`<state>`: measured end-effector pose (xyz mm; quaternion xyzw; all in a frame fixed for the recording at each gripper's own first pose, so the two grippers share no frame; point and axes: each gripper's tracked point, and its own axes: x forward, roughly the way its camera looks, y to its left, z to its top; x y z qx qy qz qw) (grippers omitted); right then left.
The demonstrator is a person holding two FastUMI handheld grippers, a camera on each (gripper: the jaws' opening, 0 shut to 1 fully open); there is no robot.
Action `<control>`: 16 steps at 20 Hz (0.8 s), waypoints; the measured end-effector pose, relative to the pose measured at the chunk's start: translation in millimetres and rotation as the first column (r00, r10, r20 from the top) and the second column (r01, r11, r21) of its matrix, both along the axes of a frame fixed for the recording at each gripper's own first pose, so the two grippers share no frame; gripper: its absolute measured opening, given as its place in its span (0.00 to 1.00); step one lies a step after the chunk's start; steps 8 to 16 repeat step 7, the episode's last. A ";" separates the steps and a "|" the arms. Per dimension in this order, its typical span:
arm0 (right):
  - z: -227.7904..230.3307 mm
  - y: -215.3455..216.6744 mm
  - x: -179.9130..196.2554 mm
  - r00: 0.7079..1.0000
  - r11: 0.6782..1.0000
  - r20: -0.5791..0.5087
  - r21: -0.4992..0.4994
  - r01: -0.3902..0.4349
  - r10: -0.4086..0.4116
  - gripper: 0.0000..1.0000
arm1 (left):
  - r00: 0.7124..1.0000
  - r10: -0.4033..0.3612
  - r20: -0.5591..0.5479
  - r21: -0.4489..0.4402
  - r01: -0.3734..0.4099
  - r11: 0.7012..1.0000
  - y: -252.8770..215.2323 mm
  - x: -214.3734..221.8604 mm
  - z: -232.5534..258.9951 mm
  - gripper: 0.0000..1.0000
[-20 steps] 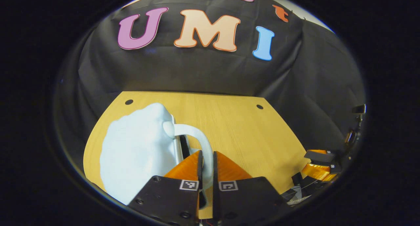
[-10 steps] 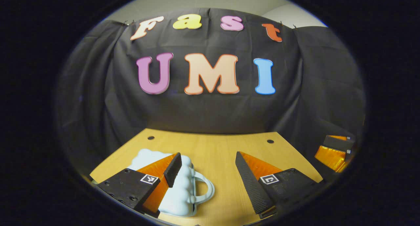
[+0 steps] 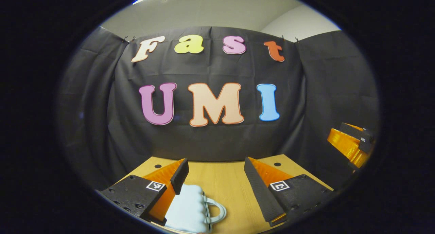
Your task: First open the suitcase, pack the skin care products into it, and then close the suitcase.
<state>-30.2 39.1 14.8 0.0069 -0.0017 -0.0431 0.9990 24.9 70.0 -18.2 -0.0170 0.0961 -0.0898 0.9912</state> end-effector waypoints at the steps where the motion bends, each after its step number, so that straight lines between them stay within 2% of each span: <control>1: 8.0 3.3 1.9 1.000 1.000 0.023 -0.007 0.010 -0.009 0.97 | 1.000 -0.005 0.006 0.000 0.005 1.000 4.1 -0.7 1.3 0.95; 4: 18.6 10.1 0.0 0.997 0.997 0.068 -0.063 0.042 -0.037 0.95 | 1.000 -0.027 0.016 0.000 0.027 1.000 11.2 3.4 4.8 0.95; 5: 20.3 13.8 0.6 0.997 0.996 0.071 -0.071 0.046 -0.041 0.97 | 0.999 -0.030 0.014 0.001 0.030 1.000 14.0 6.1 3.4 0.95; 16: 19.4 18.9 -0.2 0.996 0.996 0.068 -0.072 0.058 -0.053 0.97 | 0.999 -0.039 -0.012 -0.001 0.039 0.999 17.5 6.4 -3.6 0.96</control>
